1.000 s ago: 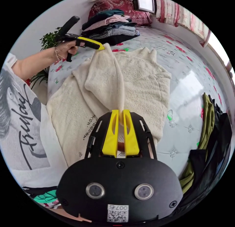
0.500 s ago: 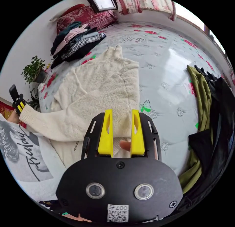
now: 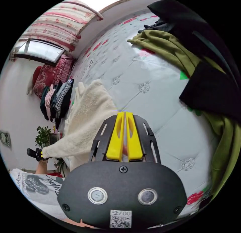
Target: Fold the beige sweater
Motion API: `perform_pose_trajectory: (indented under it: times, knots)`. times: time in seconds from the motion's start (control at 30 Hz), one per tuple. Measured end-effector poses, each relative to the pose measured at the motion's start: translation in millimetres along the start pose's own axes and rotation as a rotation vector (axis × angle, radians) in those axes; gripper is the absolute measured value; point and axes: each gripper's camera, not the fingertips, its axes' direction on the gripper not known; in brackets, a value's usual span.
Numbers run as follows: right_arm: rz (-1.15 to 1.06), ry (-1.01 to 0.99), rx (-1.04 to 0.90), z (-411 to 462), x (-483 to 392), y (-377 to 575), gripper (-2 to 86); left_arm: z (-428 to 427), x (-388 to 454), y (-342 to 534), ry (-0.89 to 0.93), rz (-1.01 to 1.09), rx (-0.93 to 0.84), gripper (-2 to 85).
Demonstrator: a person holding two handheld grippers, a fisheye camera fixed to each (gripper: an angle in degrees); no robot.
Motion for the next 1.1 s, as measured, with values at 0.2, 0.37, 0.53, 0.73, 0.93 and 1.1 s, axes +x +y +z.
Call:
perform_pose_trajectory:
  times: [0.2, 0.37, 0.53, 0.73, 0.93, 1.1]
  knots:
    - [-0.014, 0.015, 0.084, -23, 1, 49, 2.9, 39, -39, 84, 0.012, -0.448, -0.083, 0.8]
    - [-0.109, 0.042, 0.026, -42, -22, 109, 5.7, 6, -41, 153, 0.038, -0.777, 0.099, 5.1]
    - [-0.157, 0.103, -0.152, -62, -25, 185, 8.3, 29, 6, 200, 0.167, -0.931, 0.034, 7.8]
    - [-0.160, 0.186, -0.307, -69, -10, 260, 8.3, 49, 65, 215, 0.256, -0.921, -0.043, 8.4]
    - [-0.218, 0.211, -0.426, -43, -7, 280, 3.9, 79, 60, 202, 0.360, -0.872, -0.052, 6.5]
    - [-0.244, -0.001, -0.385, -70, -6, 255, 1.4, 60, 32, 203, 0.479, -0.808, 0.020, 0.2]
